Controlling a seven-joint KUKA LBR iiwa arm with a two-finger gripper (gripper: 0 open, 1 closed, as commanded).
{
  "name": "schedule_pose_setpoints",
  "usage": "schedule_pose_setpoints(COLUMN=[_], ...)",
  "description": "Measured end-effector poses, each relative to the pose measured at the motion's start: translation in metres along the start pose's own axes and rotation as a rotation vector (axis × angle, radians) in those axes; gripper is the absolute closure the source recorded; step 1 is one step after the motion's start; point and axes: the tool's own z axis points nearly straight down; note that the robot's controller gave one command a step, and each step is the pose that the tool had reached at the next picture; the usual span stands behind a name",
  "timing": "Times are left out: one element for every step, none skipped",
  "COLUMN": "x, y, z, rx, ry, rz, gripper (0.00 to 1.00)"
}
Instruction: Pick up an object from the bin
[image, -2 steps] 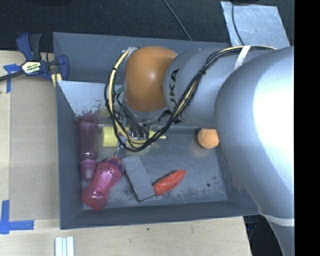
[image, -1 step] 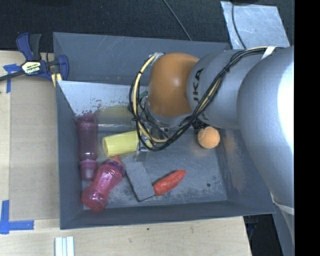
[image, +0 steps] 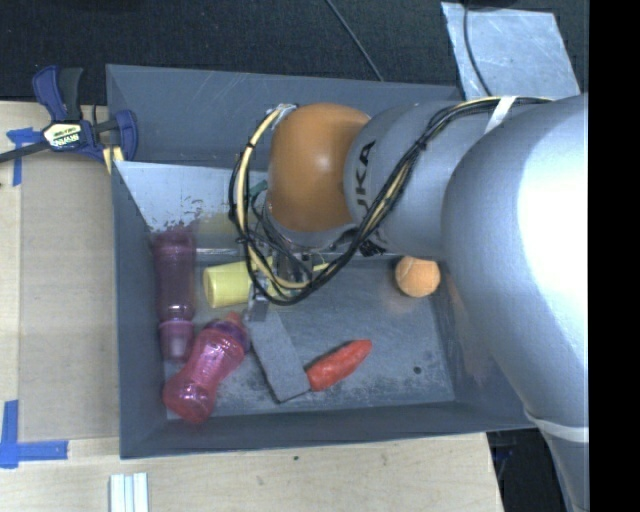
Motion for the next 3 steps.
schedule_pose_setpoints(x=[-0.002, 0.035, 0.026], y=[-0.011, -0.006, -0.008], z=[-0.002, -0.023, -0.018], rx=[0.003, 0.002, 0.000], ry=[-0.001, -0.002, -0.007], rz=[-0.001, -0.186, -0.135], gripper=[0.00, 0.00, 0.00])
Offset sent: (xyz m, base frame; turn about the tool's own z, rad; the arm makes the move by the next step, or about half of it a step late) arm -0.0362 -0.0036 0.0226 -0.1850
